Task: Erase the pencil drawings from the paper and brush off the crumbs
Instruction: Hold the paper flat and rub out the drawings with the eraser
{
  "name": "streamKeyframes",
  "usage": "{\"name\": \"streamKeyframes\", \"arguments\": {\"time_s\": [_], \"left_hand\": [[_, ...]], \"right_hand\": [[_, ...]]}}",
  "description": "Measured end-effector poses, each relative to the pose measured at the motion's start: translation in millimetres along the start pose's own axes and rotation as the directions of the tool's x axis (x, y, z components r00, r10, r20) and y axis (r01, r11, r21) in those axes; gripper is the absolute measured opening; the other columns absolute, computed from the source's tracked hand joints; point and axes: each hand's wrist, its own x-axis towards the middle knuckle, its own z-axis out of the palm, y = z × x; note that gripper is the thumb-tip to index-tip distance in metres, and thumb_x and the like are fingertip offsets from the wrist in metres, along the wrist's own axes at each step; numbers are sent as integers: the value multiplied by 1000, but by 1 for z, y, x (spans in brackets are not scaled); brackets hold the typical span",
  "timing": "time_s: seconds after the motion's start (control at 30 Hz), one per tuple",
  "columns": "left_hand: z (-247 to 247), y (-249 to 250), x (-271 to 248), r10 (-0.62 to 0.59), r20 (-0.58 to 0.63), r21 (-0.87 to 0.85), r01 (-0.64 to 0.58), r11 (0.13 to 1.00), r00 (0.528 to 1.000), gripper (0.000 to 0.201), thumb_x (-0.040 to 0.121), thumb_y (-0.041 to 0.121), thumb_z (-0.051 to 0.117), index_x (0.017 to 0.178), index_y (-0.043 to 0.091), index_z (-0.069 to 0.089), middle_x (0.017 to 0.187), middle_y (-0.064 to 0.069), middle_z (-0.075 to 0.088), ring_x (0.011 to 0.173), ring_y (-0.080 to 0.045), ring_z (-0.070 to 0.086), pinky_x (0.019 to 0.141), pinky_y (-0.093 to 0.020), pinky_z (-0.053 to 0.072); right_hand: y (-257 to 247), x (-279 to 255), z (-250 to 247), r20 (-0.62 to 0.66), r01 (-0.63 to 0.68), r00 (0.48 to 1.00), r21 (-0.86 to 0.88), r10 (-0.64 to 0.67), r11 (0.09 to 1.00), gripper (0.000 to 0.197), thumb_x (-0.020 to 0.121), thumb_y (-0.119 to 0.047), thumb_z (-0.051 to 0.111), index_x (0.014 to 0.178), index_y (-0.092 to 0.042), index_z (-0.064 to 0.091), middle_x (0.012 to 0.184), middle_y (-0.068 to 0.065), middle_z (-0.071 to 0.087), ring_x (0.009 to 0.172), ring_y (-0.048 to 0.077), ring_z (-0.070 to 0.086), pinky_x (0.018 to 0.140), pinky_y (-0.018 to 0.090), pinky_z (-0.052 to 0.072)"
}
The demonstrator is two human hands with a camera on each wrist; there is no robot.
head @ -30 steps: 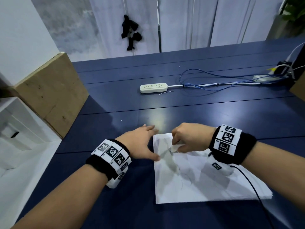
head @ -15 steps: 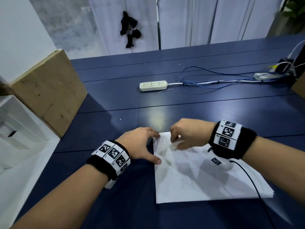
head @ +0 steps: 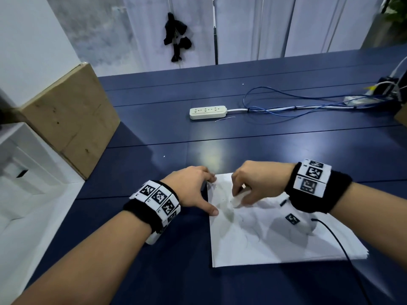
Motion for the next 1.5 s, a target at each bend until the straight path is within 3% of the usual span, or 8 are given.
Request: {"name": "streamKeyframes", "arguments": {"time_s": [0.17, 0.4, 0.6, 0.77, 1.0, 1.23, 1.4, 1.5], "left_hand": [[2, -2, 1, -4, -2, -3, 4, 1000, 1000, 101, 45, 85, 69, 130, 32, 55, 124, 24, 48, 117, -7, 52, 93, -42, 51], [4, -3, 5, 6, -1, -8, -6, 1000, 1000, 109, 44, 86, 68, 136, 30, 53, 127, 23, 47, 118, -7, 52, 94, -42, 51], [8, -8, 6, 19, -7, -26, -19, 999, 1000, 105, 41, 90, 64, 128, 32, 57, 120, 23, 48, 111, -8, 55, 92, -41, 51], [6, -6, 6, 21, -5, -43, -21, 999, 1000, 114, 41, 88, 65, 137, 28, 52, 122, 22, 47, 116, -8, 53, 96, -41, 50], [8, -9, 7, 22, -3, -42, -22, 999, 1000, 102, 40, 89, 66, 125, 34, 58, 117, 24, 47, 110, -9, 54, 93, -41, 50], [5, -6, 7, 28, 6, -38, -28, 999, 1000, 112, 40, 87, 66, 135, 29, 53, 117, 22, 46, 112, -10, 54, 94, -43, 50], [7, -7, 7, 20, -1, -44, -20, 999, 1000, 103, 40, 88, 67, 127, 34, 57, 117, 25, 46, 111, -8, 53, 94, -42, 49], [8, -9, 7, 18, -4, -46, -18, 999, 1000, 105, 40, 88, 66, 129, 33, 56, 117, 24, 46, 112, -8, 53, 94, -43, 49]], "right_hand": [[20, 30, -19, -187, -199, 965, -64, 184, 978, 22, 81, -38, 66, 96, -23, 74, 93, 3, 69, 90, 28, 64, 73, 40, 54], [-3, 2, -6, 33, 22, 999, -41, -21, 999, 25, 80, -38, 72, 97, -21, 75, 93, -3, 68, 83, 19, 61, 74, 32, 49], [24, 27, -14, -167, -187, 969, -25, 181, 982, 26, 77, -41, 66, 96, -26, 74, 89, 0, 69, 85, 26, 63, 73, 41, 55], [5, 0, -1, -8, 38, 999, -32, -38, 999, 24, 79, -33, 73, 97, -19, 75, 93, 0, 67, 82, 18, 58, 74, 31, 47], [27, 28, -16, -183, -179, 968, -28, 171, 983, 23, 80, -41, 65, 88, -22, 74, 84, 3, 68, 81, 28, 62, 69, 40, 53], [7, 5, -5, 21, 21, 1000, -24, -20, 1000, 28, 78, -40, 72, 98, -21, 75, 93, -4, 66, 78, 15, 55, 74, 29, 47], [29, 29, -19, -175, -201, 967, -73, 186, 977, 26, 79, -40, 64, 93, -20, 73, 88, 6, 67, 86, 31, 62, 72, 42, 54], [25, 20, -10, -167, -113, 981, -82, 98, 990, 23, 80, -36, 67, 93, -18, 74, 91, 5, 65, 85, 27, 60, 73, 40, 52]]}}
